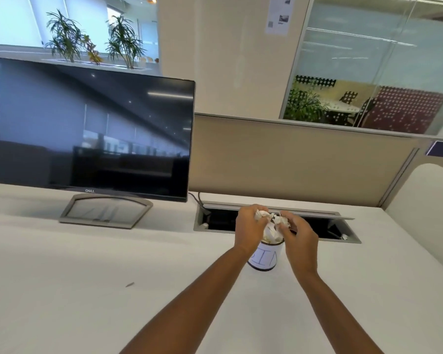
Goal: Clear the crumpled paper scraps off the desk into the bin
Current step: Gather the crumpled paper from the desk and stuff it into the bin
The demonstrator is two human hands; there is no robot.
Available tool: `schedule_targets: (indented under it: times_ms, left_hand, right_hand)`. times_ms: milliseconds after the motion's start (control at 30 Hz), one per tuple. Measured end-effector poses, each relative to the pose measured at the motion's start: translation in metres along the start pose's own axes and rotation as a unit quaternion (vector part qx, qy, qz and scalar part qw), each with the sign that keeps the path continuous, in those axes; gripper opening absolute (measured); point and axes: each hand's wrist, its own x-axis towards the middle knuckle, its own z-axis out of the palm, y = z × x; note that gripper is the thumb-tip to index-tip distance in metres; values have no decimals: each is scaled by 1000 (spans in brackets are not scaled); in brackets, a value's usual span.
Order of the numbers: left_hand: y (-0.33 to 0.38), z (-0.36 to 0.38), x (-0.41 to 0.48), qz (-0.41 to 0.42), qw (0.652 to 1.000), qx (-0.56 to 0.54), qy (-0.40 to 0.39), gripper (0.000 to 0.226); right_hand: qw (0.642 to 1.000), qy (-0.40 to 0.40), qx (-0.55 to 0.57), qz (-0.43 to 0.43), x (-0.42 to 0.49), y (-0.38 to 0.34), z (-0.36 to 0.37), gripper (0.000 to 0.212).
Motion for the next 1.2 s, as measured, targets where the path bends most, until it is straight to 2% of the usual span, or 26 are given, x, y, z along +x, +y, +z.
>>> schedule_targets:
  times_ms: [267, 367, 467, 567, 667, 733, 867, 1033, 1200]
  left_hand:
    - [-20, 27, 7, 33, 988, 125, -90, 30]
    - [-37, 32, 14, 50, 966, 225, -116, 38]
    - [-49, 34, 17, 72, 940, 294, -156, 42]
    - [-52, 36, 18, 36, 960, 221, -169, 47]
    - [-36, 33, 19, -100, 981, 24, -167, 50]
    - [-33, 29, 19, -129, 976, -61, -163, 50]
    - [-38, 21, 10, -30, 981, 64, -181, 50]
    - [-44, 19, 7, 49, 971, 170, -161, 48]
    - [-47, 19, 9, 55, 960, 223, -162, 45]
  right_hand:
    - [998, 0, -63, -16, 25, 16, 6, 22]
    - [993, -55, -101, -36, 22, 24, 10, 22]
    - [979, -162, -119, -37, 16, 34, 12, 28]
    - [923, -239, -282, -104, 12, 48, 11, 44]
    - [891, -267, -336, -151, 6, 54, 6, 55]
    - [866, -290, -367, -178, 3, 55, 4, 66]
    - [846, -307, -390, -195, 3, 51, 6, 69]
    - [846, -333, -389, -149, 11, 40, 12, 55]
    - [839, -359, -397, -103, 17, 36, 17, 45]
